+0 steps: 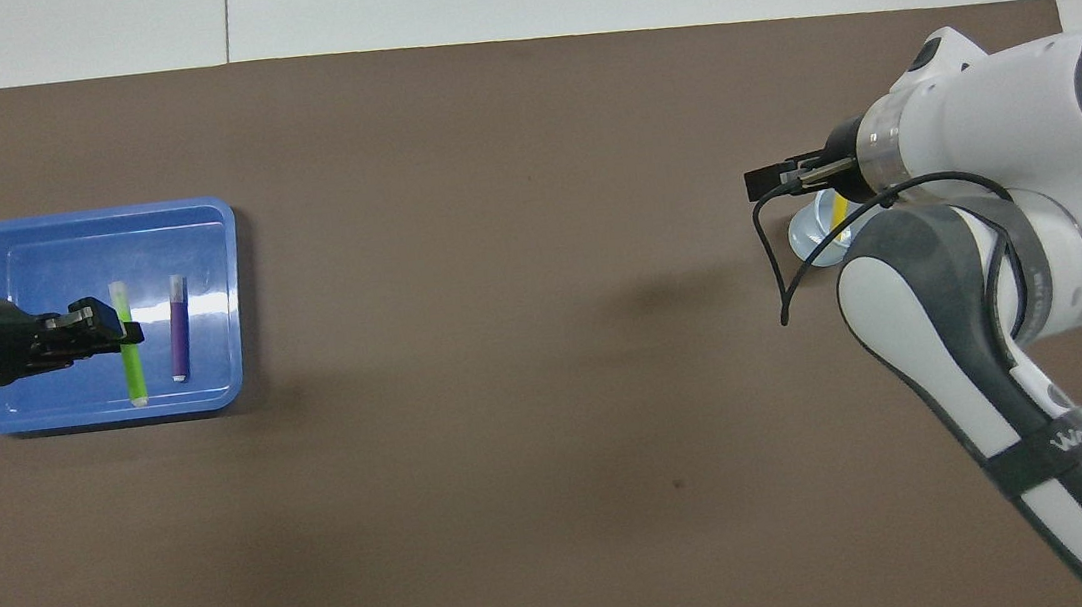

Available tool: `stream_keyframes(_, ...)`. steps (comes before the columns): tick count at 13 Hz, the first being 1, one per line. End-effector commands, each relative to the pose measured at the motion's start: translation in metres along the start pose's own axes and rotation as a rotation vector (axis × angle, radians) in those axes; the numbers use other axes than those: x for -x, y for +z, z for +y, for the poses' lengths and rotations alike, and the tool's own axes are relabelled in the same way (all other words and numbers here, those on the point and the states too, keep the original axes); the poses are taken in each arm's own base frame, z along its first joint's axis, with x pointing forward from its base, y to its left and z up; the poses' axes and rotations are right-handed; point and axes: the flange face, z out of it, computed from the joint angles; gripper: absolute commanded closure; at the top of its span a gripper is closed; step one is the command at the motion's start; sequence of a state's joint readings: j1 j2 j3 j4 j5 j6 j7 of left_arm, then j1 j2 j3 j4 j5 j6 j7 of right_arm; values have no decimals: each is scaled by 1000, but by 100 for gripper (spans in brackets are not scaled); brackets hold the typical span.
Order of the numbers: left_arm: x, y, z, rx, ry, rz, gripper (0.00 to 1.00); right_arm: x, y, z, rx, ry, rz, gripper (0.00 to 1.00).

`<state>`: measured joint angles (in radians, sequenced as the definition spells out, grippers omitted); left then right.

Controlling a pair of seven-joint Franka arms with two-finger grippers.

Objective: Right arm passes pens to left for tray arrangement
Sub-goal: 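Place the green pen in the tray while the right gripper withdraws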

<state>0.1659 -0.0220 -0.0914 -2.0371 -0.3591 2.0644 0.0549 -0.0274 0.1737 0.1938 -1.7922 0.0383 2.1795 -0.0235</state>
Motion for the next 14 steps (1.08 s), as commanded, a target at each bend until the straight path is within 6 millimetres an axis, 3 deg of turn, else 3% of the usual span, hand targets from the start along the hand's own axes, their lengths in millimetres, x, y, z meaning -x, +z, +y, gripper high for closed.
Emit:
stream_keyframes(1,-33,-1,-14,-159,163,8,100,-12,16,15,83,-115,-53,20)
stream_keyframes(3,-41,13,-32,-223,181,-9,100,-15,35,38,118,-176,-92,29)
stream_keyframes(5,-68,40,-85,-224,151,-26,100,-20,45,55,117,-181,-148,31)
stream_keyframes(8,-71,51,-89,-210,211,-25,100,-20,61,69,146,-210,-183,36)
stream_keyframes(10,-73,73,-86,-226,227,75,100,-21,70,71,146,-212,-181,39)
stream_keyframes(12,-72,106,-94,-219,222,40,100,-22,74,73,148,-214,-177,41)
stream_keyframes(13,-64,125,-77,-217,233,27,100,-21,78,73,146,-214,-181,42)
stream_keyframes(14,-62,129,-66,-215,240,14,100,-21,79,76,145,-208,-183,44)
